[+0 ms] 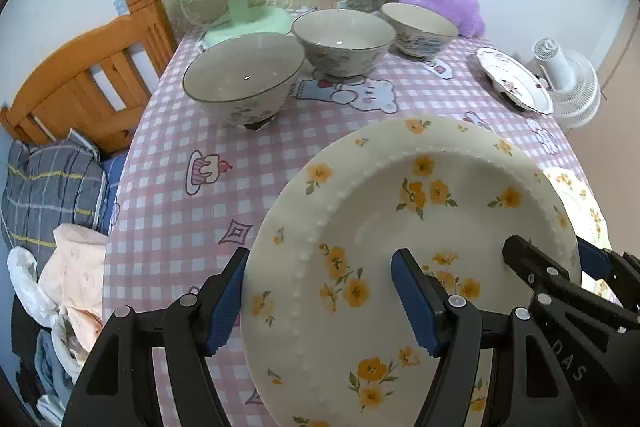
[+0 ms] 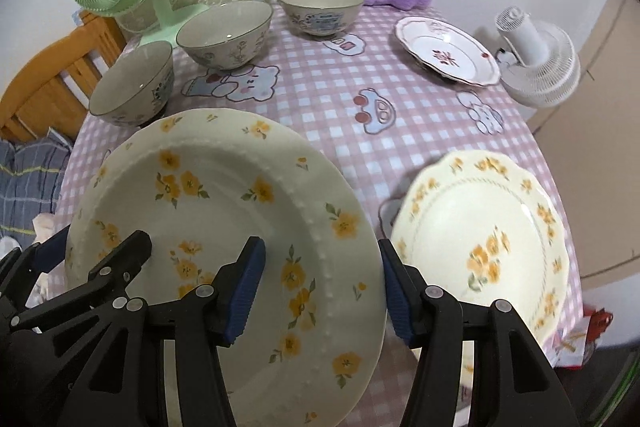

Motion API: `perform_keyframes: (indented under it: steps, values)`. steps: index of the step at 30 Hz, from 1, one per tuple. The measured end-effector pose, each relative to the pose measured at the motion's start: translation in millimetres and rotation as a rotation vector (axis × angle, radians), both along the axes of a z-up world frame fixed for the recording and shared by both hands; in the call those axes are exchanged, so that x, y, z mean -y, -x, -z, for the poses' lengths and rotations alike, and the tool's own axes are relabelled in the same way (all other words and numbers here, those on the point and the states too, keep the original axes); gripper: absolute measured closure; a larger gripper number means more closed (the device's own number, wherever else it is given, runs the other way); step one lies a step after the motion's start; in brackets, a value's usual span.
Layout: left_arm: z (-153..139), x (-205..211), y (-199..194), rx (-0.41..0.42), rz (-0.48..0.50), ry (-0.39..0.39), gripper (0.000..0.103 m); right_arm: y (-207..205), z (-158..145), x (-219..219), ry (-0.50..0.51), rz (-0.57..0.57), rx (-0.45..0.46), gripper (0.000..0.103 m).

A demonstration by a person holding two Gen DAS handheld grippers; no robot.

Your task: Organize plates and bowls

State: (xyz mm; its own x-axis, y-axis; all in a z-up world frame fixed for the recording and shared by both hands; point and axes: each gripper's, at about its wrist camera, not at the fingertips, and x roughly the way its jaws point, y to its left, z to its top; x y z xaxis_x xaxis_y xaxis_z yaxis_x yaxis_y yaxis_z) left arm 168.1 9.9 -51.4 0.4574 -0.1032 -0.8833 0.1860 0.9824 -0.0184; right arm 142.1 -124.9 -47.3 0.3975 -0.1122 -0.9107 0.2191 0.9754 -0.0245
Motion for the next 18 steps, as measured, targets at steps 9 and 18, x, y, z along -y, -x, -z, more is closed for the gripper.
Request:
perform_keyframes:
  steps: [9,18]
  values:
    - [-5.2,37.3,18.2,0.015,0.017,0.002,0.032,17.6,-13.8,30.6,-0.003,0.030,0.053,0.043]
    - [-6.3,93.0,28.7,-0.003,-0.032,0.033,0.032,25.8,-20.9,86.5,0.012,-0.011,0.043,0.043]
